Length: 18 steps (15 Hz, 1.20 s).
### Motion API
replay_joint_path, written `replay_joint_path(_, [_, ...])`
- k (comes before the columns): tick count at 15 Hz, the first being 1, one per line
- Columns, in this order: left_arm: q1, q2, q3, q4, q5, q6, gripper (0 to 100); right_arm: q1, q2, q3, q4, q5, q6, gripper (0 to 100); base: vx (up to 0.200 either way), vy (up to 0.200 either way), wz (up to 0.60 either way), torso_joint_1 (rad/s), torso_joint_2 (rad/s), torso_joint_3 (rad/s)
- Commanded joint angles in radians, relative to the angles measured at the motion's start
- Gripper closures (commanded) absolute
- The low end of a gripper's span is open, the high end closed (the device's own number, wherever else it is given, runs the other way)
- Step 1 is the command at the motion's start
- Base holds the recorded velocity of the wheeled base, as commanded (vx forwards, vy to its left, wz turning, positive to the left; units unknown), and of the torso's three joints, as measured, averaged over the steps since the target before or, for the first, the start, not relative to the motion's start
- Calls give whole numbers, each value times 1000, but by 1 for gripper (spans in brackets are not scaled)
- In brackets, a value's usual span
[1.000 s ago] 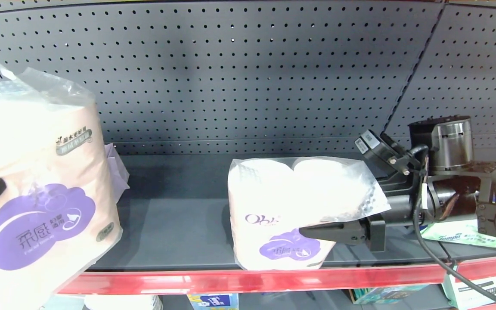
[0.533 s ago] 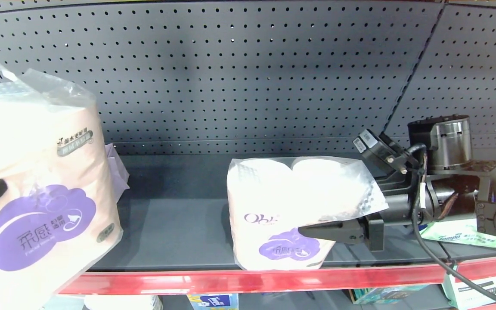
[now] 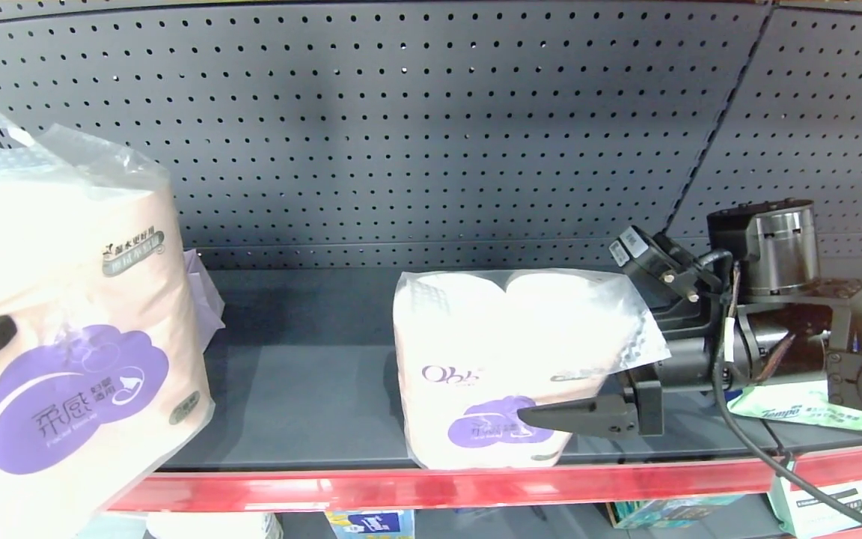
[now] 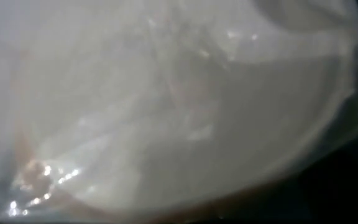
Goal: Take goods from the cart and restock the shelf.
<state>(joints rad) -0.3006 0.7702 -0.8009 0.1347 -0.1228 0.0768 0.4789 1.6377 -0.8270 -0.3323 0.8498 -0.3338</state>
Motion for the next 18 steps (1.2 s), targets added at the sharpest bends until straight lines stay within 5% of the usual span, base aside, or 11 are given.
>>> replay_joint_path(1, [0,1,-1,0,0,0,100,-3,-12,6,-4,0,-1,0,0,0,0,0,0,0])
replay_joint_path(13, [-2,38,0,-1,-9,1,100,-129,-294,272,1,-38,-1,0,0,0,0,0,0,0])
replay_joint_path(18, [-3,84,-21,-12,-11,6,100,-309,-435,399,1,-60,-1,0,0,0,0,0,0,0])
